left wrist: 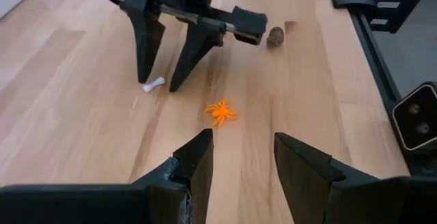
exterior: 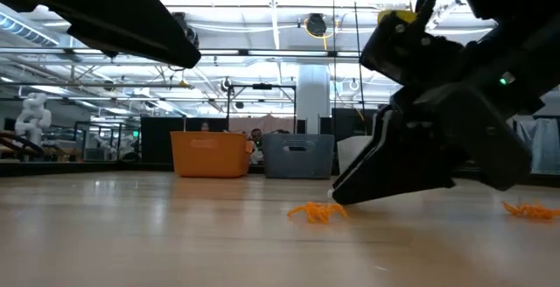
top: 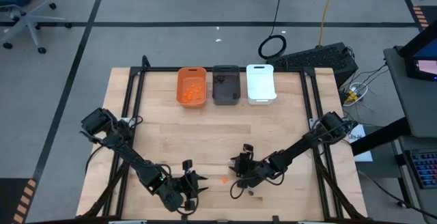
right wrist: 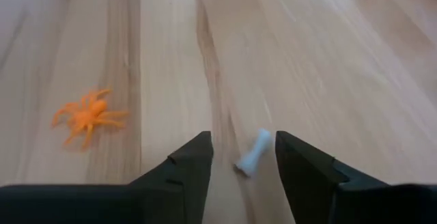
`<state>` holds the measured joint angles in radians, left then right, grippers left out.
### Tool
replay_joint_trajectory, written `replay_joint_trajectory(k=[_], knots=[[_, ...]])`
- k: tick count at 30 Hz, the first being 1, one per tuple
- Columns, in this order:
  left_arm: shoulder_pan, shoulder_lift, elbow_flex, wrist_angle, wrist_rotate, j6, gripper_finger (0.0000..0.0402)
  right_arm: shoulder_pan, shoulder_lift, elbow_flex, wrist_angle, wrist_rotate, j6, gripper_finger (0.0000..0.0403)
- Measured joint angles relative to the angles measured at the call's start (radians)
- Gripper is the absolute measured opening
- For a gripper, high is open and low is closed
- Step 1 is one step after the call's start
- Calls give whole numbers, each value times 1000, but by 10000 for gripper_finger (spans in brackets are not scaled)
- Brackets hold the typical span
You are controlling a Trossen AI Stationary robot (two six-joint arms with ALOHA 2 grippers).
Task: Sort Halloween decoration
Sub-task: Put the white bone toy into the white bin
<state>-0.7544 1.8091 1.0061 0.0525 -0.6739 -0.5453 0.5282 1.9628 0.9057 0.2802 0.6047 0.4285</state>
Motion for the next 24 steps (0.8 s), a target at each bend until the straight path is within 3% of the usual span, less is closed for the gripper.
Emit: replay_joint_trajectory(k=[6, 15, 24], knots=[[-1, 0, 0, -1, -15, 0, 155, -15, 28, 3, 2, 0, 71, 118], [-1, 0, 0, -14, -16, -1, 155, -16, 30, 3, -26, -22, 78, 10], [-1, 0, 0, -14, -16, -3, 155, -10, 10, 0, -6, -32, 16, 3]])
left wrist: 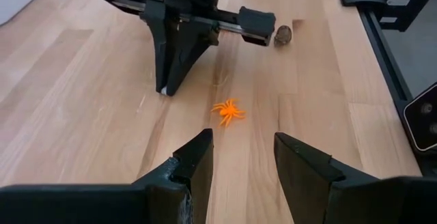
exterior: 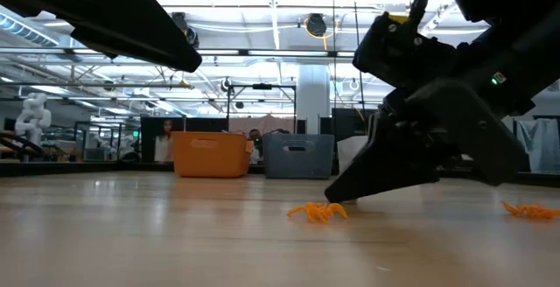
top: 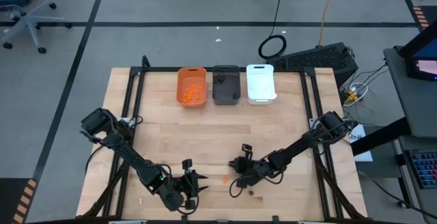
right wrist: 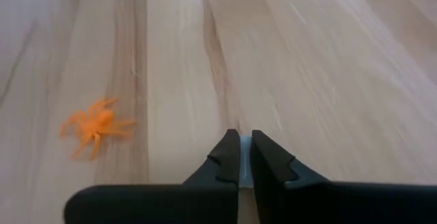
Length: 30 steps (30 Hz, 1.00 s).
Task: Sort Halloween decoration
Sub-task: Put the white bone toy into the white bin
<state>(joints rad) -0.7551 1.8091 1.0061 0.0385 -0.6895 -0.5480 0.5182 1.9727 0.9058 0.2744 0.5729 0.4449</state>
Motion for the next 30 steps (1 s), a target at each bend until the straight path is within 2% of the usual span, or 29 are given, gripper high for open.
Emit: replay_joint_trajectory(k=[18, 23, 30], knots=[[0, 0, 0, -3, 0, 3, 155, 12, -235, -3, -58, -2, -276, 0], [0, 0, 0, -4, 0, 4, 155, 26, -310, -2, -105, 2, -480, 0], [9, 0, 0, -4, -11, 25, 155, 34, -414, -2, -205, 2, -889, 0]])
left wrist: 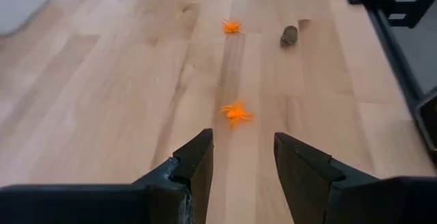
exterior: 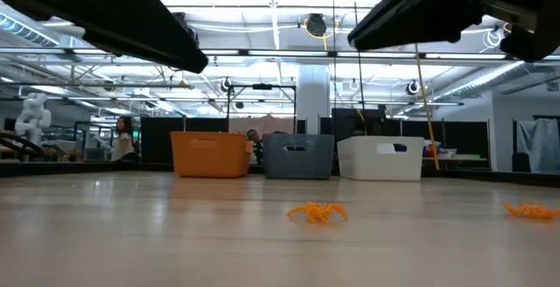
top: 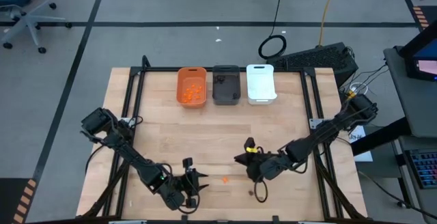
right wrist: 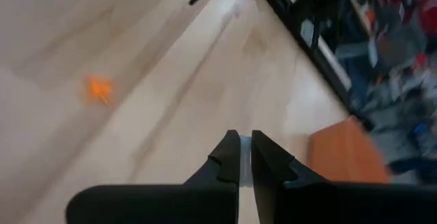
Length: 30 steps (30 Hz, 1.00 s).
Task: Sort Halloween decoration
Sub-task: Put the white bone toy into the white bin
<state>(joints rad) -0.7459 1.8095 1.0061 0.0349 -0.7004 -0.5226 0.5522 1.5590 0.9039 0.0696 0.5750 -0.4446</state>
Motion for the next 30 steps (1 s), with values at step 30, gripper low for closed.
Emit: replay_joint_trajectory(k=[30], knots=[[144, 0, 0, 2, -93, 170, 155, -105, -354, 2, -388, 66, 393, 0]])
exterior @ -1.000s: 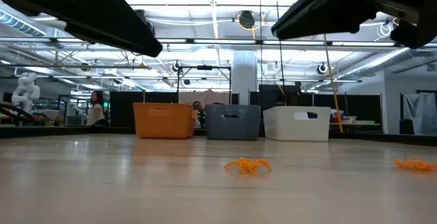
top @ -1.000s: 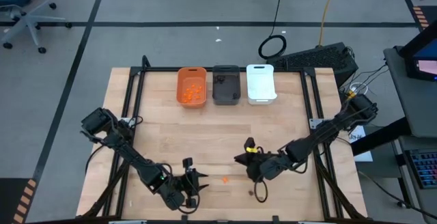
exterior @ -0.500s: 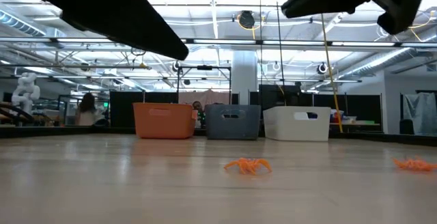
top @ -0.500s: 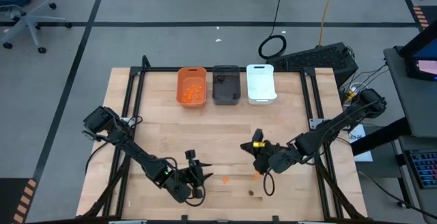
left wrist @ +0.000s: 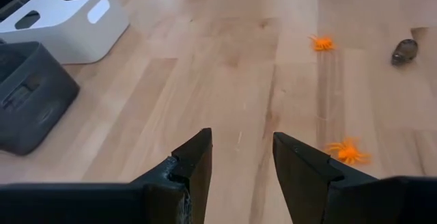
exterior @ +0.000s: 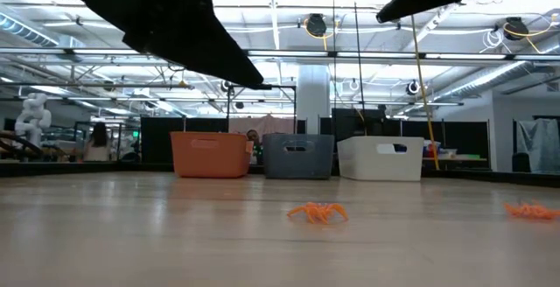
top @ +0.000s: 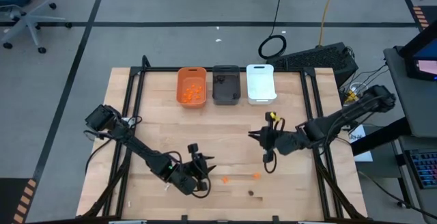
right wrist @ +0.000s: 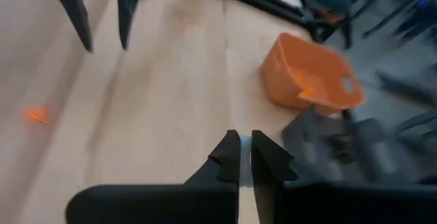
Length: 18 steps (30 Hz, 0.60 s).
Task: Sort Halloween decoration
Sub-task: Put the white bone toy into the white bin
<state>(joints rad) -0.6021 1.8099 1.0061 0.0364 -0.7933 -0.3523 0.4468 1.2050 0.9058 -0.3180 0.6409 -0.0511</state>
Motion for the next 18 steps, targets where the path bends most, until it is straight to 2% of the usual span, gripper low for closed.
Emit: replay_joint_trajectory(k=[4, 11, 18], knots=[[7, 0, 0, 3, 0, -5, 155, -40, -22, 0, -2, -85, 94, 0], [6, 0, 0, 8, 4, -12, 155, -105, -48, 0, -4, -137, 213, 0], [6, 0, 0, 8, 4, -35, 155, -220, -84, 0, -66, -181, 182, 0]])
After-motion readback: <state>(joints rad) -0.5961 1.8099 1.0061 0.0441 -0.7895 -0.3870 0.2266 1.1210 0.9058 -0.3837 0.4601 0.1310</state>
